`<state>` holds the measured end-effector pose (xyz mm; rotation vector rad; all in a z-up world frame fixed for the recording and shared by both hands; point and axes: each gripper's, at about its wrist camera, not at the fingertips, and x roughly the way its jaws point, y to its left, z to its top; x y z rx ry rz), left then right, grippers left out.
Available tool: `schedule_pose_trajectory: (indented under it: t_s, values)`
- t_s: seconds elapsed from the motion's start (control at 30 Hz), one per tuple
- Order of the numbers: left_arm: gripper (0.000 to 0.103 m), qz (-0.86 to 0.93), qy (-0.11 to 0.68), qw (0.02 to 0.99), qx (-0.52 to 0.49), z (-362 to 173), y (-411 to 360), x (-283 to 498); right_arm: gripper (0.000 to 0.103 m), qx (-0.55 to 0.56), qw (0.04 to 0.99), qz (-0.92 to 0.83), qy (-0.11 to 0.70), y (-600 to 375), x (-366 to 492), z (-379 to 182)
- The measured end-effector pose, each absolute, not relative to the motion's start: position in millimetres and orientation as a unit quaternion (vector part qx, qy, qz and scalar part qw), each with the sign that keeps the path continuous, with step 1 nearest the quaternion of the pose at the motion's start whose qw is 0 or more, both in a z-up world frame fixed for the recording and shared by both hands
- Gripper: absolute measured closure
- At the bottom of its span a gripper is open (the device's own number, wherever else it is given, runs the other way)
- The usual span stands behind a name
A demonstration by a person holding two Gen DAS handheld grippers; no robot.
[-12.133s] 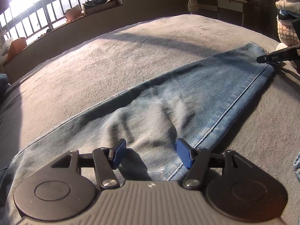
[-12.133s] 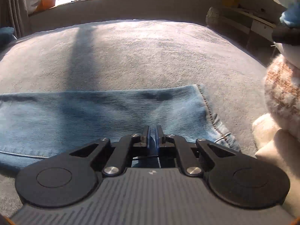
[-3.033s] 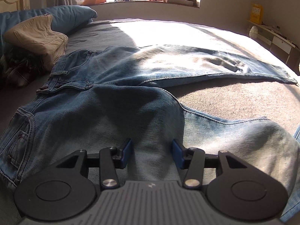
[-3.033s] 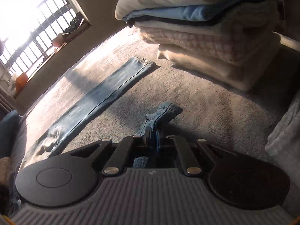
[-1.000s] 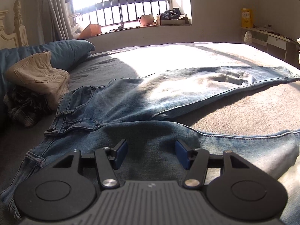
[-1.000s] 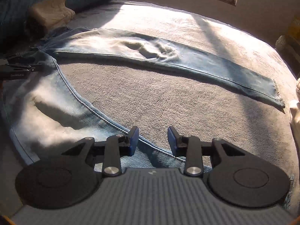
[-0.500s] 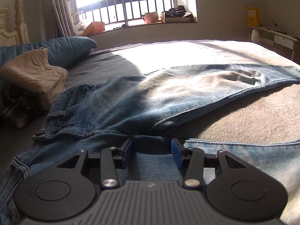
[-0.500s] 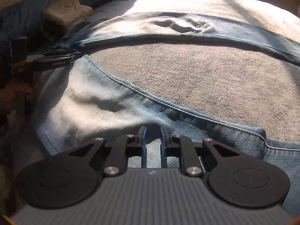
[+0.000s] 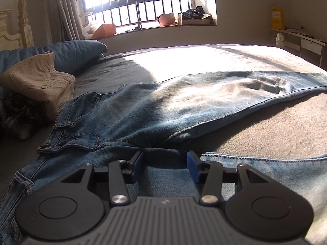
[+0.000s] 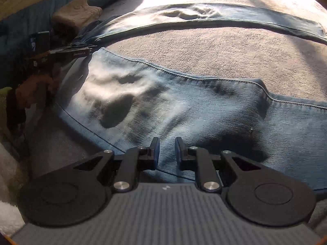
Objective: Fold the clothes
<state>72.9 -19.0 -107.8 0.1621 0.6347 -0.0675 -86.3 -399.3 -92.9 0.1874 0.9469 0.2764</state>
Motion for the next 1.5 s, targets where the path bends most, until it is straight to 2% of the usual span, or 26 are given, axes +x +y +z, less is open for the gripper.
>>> schedule_pose_trajectory:
  t_s: [0.1,0.13,0.2,0.3,0.6,0.7,0.77,0.9,1.0,1.1,1.2,1.23,1.33,1.43,1.5]
  values:
    - [0.049,-0.032,0.297,0.951,0.083,-94,-19,60,0.087,0.167,0.891,0.023,0.421,-450,-103,-87]
    - [0.048,-0.033,0.291,0.953,0.083,-89,-19,55,0.083,0.201,0.889,-0.026,0.411,-470,-111,-89]
    - [0.041,-0.041,0.281,0.955,0.082,-79,-22,42,0.076,0.289,0.864,-0.133,0.391,-516,-136,-96]
    - [0.041,-0.085,0.280,0.953,0.080,-68,-39,21,0.073,0.402,0.814,-0.253,0.336,-569,-175,-109]
    - [0.041,-0.211,0.323,0.918,0.095,-77,-97,-22,0.073,0.492,0.765,-0.327,0.255,-613,-185,-144]
    - [0.041,-0.229,0.336,0.907,0.112,-85,-107,-31,0.074,0.452,0.793,-0.324,0.249,-606,-174,-133]
    - [0.041,-0.229,0.342,0.903,0.121,-88,-110,-33,0.095,0.424,0.811,-0.321,0.245,-601,-167,-126]
    - [0.042,-0.226,0.355,0.897,0.137,-95,-115,-37,0.099,0.310,0.871,-0.305,0.228,-580,-154,-90]
    - [0.042,-0.221,0.360,0.895,0.140,-97,-113,-38,0.099,0.253,0.888,-0.310,0.229,-572,-157,-74]
    - [0.042,-0.218,0.370,0.892,0.142,-101,-111,-37,0.098,0.285,0.849,-0.347,0.279,-587,-163,-94]
    - [0.042,-0.219,0.370,0.891,0.146,-103,-111,-39,0.087,0.296,0.827,-0.383,0.287,-589,-175,-101]
    - [0.042,-0.219,0.370,0.891,0.147,-103,-110,-39,0.078,0.289,0.827,-0.390,0.283,-587,-179,-98]
    - [0.042,-0.219,0.372,0.891,0.143,-103,-109,-39,0.077,0.215,0.852,-0.396,0.266,-568,-180,-78]
    - [0.042,-0.218,0.370,0.891,0.146,-104,-110,-39,0.076,0.122,0.906,-0.315,0.256,-530,-167,-59]
    - [0.042,-0.217,0.369,0.891,0.149,-104,-111,-40,0.076,0.099,0.932,-0.201,0.286,-502,-148,-63]
